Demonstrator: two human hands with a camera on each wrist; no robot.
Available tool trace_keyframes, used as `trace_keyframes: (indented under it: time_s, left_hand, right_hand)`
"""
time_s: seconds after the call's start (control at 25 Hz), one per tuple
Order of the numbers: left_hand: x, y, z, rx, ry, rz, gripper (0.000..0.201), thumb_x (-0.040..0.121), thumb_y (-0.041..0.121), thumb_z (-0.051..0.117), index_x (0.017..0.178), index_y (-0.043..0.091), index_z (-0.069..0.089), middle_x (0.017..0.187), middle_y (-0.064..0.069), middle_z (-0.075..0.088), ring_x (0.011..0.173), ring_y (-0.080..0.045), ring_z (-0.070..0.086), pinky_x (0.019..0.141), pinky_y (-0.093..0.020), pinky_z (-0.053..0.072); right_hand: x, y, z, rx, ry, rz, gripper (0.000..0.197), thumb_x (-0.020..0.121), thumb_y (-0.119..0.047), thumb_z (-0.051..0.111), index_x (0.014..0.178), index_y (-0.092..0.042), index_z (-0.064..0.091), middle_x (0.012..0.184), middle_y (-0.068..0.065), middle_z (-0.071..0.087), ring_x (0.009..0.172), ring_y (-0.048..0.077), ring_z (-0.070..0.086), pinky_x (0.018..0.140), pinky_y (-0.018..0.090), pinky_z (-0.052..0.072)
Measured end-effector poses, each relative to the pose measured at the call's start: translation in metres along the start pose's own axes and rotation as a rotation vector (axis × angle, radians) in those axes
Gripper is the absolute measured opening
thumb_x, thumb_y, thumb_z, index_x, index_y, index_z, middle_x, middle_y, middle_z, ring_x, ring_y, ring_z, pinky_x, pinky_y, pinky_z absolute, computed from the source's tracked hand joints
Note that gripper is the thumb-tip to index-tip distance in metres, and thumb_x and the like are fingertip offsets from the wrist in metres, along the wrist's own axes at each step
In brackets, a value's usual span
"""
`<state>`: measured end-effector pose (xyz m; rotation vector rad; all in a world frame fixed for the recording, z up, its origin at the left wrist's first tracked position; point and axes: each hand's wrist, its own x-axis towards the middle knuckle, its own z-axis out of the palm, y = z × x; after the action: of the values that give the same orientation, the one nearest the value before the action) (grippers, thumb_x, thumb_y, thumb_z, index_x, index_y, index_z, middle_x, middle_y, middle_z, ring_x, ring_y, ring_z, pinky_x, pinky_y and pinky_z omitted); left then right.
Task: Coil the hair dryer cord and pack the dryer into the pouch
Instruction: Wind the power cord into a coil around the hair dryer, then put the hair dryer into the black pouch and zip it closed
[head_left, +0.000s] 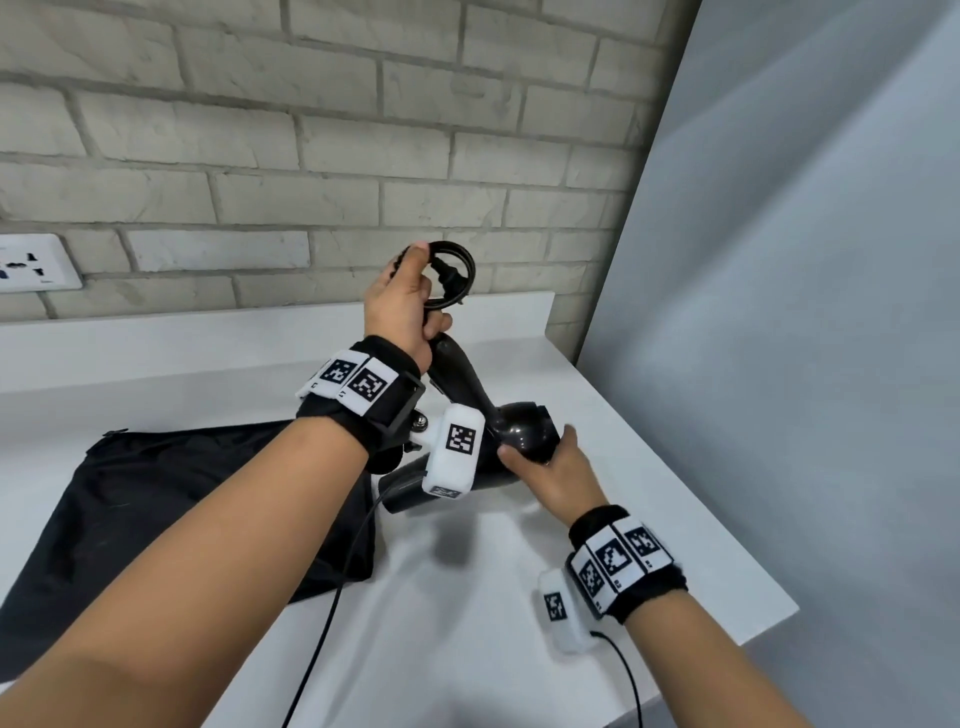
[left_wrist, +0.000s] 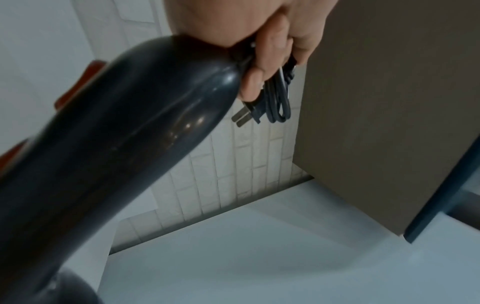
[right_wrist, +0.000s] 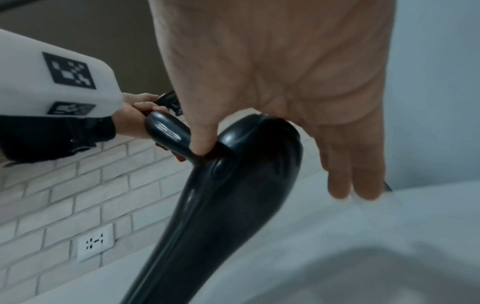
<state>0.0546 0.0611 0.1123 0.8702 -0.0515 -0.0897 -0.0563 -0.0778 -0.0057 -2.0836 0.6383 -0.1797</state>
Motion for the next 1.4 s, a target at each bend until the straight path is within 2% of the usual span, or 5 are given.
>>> trace_keyframes:
  time_s: [0.24, 0.4, 0.68, 0.96, 1.4]
  left_hand:
    - [0.002, 0.000, 0.002, -0.121, 0.007, -0.056, 0.021, 0.091, 0.032, 0.053, 0.074, 0.020, 0.051, 0.038, 0.007, 0.035, 0.024, -0.012, 0.017, 0.038, -0.018, 0.023]
    - [-0.005, 0.001, 0.002, -0.184, -0.023, -0.100, 0.022, 0.092, 0.037, 0.049, 0.076, 0.022, 0.049, 0.037, 0.006, 0.035, 0.024, -0.011, 0.021, 0.039, -0.017, 0.029]
    - [-0.013, -0.018, -0.006, -0.114, -0.045, -0.211, 0.021, 0.091, 0.041, 0.052, 0.085, 0.022, 0.053, 0.061, 0.005, 0.041, 0.027, -0.010, 0.032, 0.043, -0.020, 0.036]
    - [-0.023, -0.061, -0.047, 0.307, -0.079, -0.349, 0.012, 0.097, 0.036, 0.040, 0.101, 0.026, 0.048, 0.072, 0.010, 0.049, 0.068, -0.015, 0.068, 0.095, -0.048, 0.035]
    - [-0.027, -0.108, -0.106, 1.188, -0.180, -0.623, 0.016, 0.094, 0.022, 0.047, 0.083, 0.011, 0.049, 0.070, -0.001, 0.062, 0.038, -0.007, 0.059, 0.053, -0.024, 0.038]
  right_hand:
    - [-0.007, 0.007, 0.022, 0.277, -0.341, 0.211, 0.056, 0.077, -0.056, 0.058, 0.118, -0.021, 0.043, 0.116, 0.002, 0.057, 0.098, 0.023, 0.058, 0.070, 0.030, 0.049]
    - [-0.002, 0.005, 0.035, 0.636, -0.030, 0.164, 0.084, 0.055, -0.045, 0.074, 0.123, -0.009, 0.041, 0.112, 0.008, 0.063, 0.102, 0.024, 0.060, 0.067, 0.033, 0.053]
    - [0.000, 0.008, -0.004, 0.681, 0.452, 0.006, 0.061, 0.070, -0.013, 0.074, 0.121, -0.012, 0.040, 0.103, 0.003, 0.059, 0.095, 0.020, 0.059, 0.087, 0.030, 0.045]
    - [0.007, 0.036, -0.055, 0.364, 0.551, -0.047, 0.045, 0.069, -0.021, 0.072, 0.109, -0.018, 0.052, 0.098, 0.002, 0.061, 0.086, 0.020, 0.058, 0.077, 0.026, 0.043]
    - [0.016, 0.071, -0.063, -0.228, 0.334, 0.055, 0.062, 0.066, -0.033, 0.071, 0.114, -0.010, 0.039, 0.086, 0.003, 0.055, 0.076, 0.025, 0.052, 0.073, 0.033, 0.045]
